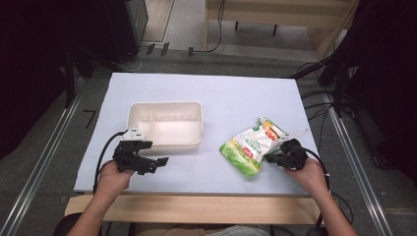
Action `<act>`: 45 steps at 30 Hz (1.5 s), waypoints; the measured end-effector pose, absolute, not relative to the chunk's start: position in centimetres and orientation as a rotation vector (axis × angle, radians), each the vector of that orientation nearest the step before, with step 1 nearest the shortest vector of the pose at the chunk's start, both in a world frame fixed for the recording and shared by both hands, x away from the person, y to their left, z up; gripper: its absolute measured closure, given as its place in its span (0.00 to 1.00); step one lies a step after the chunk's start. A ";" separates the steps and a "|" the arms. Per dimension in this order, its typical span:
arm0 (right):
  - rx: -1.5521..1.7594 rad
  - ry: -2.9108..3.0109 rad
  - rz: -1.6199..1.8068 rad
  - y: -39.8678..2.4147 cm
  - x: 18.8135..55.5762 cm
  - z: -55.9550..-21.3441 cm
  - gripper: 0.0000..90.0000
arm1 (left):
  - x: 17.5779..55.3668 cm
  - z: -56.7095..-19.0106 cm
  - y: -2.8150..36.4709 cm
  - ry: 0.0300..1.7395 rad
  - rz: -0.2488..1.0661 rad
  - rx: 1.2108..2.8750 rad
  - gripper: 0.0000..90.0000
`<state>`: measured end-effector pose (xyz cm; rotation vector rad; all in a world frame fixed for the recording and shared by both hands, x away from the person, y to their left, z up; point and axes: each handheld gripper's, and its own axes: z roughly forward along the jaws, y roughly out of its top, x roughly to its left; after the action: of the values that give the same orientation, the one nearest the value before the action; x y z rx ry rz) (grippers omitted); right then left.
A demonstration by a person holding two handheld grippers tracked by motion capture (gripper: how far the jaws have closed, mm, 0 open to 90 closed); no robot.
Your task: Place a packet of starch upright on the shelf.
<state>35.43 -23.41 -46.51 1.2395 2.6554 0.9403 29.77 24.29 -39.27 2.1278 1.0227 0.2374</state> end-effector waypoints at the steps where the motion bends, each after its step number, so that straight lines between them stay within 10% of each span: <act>1: 1.239 2.655 0.940 -23.4 35.4 -46.5 1.00 | 29.7 -39.3 24.3 1.025 0.238 2.129 0.16; 21: 1.199 2.722 0.962 -15.7 39.7 -45.8 1.00 | 29.2 -39.3 25.1 1.048 0.239 2.111 0.16; 32: 1.247 2.495 1.112 -20.7 42.0 -41.1 1.00 | 28.4 -39.4 25.7 1.069 0.249 2.101 0.16; 45: 1.385 2.429 1.008 -22.8 48.1 -43.3 1.00 | 27.0 -39.6 26.7 1.100 0.281 2.103 0.16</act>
<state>48.13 -22.83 -43.34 1.3848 2.4286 1.0081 26.96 26.71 -39.57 2.1031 1.0998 0.2807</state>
